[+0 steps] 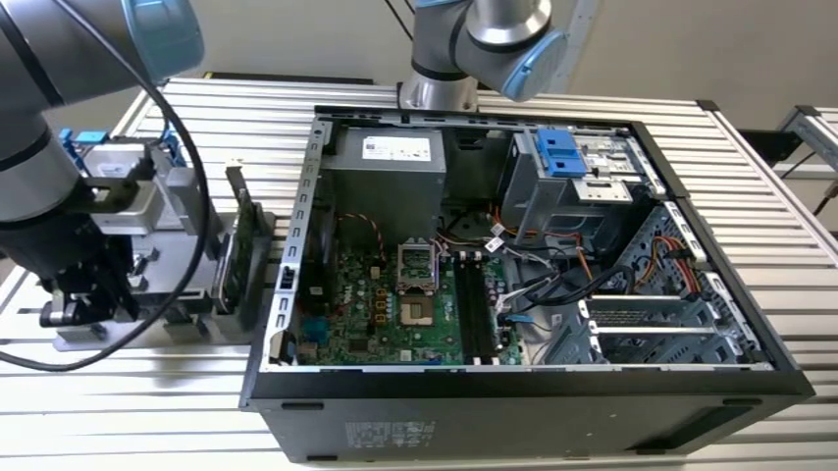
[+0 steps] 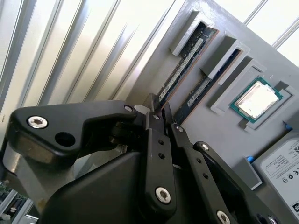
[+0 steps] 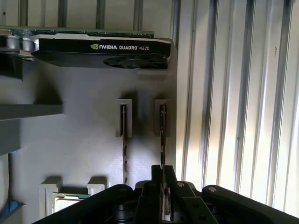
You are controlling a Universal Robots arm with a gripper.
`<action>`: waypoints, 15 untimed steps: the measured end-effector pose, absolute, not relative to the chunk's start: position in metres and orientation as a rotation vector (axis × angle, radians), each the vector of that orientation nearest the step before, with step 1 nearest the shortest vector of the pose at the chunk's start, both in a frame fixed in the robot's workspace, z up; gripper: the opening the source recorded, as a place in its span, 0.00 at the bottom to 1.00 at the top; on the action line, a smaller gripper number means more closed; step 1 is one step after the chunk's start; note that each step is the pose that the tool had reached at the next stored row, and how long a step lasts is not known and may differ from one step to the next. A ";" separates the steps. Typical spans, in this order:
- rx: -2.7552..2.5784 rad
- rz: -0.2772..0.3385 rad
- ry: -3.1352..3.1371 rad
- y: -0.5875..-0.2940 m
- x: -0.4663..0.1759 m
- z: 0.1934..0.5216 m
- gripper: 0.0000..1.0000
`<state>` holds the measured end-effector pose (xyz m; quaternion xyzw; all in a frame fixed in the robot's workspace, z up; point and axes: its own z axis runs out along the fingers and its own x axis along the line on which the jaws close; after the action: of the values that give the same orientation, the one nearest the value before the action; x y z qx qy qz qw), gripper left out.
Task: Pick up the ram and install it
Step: 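Pick up the ram and move it above insertion slot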
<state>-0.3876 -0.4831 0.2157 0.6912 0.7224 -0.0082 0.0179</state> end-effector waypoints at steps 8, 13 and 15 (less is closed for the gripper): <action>2.149 -0.021 2.246 -0.483 -0.388 0.224 0.00; 2.152 -0.014 2.249 -0.483 -0.388 0.230 0.00; 2.155 -0.007 2.252 -0.483 -0.388 0.232 0.00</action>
<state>-0.3876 -0.4831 0.2324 0.6914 0.7224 -0.0022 0.0122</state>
